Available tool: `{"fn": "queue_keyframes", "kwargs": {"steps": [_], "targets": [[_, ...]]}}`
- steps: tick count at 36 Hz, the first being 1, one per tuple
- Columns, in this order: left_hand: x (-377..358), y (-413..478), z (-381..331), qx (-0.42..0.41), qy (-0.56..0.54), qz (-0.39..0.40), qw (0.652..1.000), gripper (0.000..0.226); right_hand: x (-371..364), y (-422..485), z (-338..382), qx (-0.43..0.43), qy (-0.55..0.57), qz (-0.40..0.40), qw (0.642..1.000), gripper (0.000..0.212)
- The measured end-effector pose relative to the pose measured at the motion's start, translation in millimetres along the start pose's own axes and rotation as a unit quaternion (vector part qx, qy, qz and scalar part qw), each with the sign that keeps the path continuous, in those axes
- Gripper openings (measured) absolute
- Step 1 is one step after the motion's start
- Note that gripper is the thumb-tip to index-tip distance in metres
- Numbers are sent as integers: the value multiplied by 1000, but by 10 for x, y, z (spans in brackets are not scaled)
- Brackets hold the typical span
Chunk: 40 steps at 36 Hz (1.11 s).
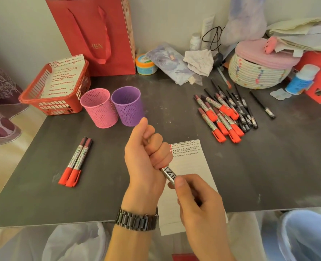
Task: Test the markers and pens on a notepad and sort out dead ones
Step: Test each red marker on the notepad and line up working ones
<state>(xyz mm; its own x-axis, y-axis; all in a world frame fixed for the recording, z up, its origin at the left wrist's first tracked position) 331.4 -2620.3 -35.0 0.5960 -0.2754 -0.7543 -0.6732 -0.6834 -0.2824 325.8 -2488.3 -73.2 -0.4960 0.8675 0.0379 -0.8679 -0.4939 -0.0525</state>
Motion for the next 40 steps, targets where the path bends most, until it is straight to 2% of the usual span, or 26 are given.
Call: {"fn": "queue_keyframes", "kwargs": {"steps": [4,6,9,12,14,17,21,26,28,30,33,37,38,40], "targets": [[91,9,0,1,9,-1,1000,38,35,50,37,25,-46,24,998,35],[177,20,6,-4,25,-16,1000,32,57,124,12,13,-62,64,996,30],[380,-24,-4,-29,136,-35,990,18,121,239,-19,2,-103,128,986,23],[608,-146,-70,-69,342,-6,937,25,205,326,-23,1,-132,173,976,15],[730,-230,-148,-71,420,25,904,27,241,393,-16,7,-145,187,972,5],[883,-335,-323,-64,534,46,842,20,280,502,7,28,-180,198,963,11],[1064,-474,-527,-23,641,54,765,18,215,580,33,40,-233,253,938,18],[1195,-591,-701,-46,739,68,669,17,-113,608,-13,52,-267,317,909,24],[1268,-623,-822,-54,741,59,666,22,-256,622,-26,65,-271,325,904,22],[1364,-658,-972,-77,735,33,673,25,-417,623,-49,70,-248,321,911,32],[1547,-682,-1243,-135,718,-75,678,22,-692,621,-104,78,-237,306,919,40],[1841,-651,-1584,-223,645,-222,696,20,-1003,638,-160,131,-297,291,900,47],[1909,-619,-1639,-237,632,-245,696,18,-1068,644,-175,143,-316,289,892,50],[2037,-527,-1710,-257,629,-288,674,15,-1201,662,-211,173,-361,292,869,57]]}}
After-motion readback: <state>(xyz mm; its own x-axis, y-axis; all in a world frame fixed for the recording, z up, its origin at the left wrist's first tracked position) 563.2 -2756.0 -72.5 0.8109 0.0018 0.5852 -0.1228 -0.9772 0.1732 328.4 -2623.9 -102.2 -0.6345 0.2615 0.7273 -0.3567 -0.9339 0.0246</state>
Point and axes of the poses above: each hand's wrist, its own y-axis towards the middle knuckle, its own x-axis out of the back of the hand, z = x × y, the point moved 2 cm from there along y, towards the middle knuckle, and after that the axes turned 4 degrees about -z, right-handed, at the moved point
